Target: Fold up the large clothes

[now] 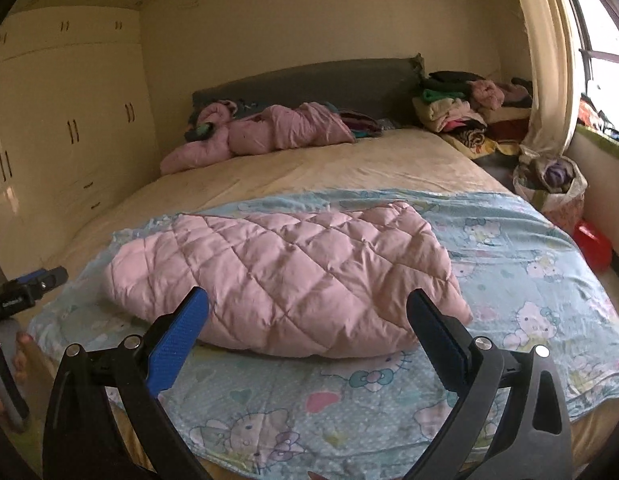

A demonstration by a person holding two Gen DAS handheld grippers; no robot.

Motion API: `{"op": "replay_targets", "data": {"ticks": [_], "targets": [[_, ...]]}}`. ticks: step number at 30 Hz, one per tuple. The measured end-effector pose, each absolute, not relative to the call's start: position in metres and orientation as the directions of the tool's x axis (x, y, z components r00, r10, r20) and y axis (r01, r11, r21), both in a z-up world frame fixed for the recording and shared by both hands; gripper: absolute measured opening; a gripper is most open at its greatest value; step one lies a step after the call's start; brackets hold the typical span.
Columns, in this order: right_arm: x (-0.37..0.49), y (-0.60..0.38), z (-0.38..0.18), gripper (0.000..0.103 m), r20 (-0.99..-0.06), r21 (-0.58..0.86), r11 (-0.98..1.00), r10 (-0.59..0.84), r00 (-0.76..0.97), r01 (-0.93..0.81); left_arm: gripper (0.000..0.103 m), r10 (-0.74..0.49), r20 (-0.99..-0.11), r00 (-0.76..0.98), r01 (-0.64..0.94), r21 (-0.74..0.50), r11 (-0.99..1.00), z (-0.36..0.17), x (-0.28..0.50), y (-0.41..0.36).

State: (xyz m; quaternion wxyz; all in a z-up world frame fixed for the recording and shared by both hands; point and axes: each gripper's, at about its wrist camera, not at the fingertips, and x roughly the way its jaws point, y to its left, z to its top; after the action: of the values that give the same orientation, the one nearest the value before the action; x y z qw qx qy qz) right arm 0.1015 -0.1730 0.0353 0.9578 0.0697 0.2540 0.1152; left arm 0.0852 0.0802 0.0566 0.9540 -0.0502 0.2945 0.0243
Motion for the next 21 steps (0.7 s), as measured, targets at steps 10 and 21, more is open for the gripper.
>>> {"op": "replay_targets", "data": {"ticks": [10,21], "targets": [[0.079,-0.16,0.029,0.099,-0.469,0.135,0.973,0.229,0.853,-0.187,0.094,-0.006,-0.547,0.837,-0.055,-0.095,0.994,0.045,0.052,0.058],[0.06,-0.135,-0.013,0.099,-0.537,0.121,0.975,0.224,0.813,-0.188,0.094,-0.014,-0.563,0.826,-0.063,-0.117,0.991,0.024,0.034,0.05]]}}
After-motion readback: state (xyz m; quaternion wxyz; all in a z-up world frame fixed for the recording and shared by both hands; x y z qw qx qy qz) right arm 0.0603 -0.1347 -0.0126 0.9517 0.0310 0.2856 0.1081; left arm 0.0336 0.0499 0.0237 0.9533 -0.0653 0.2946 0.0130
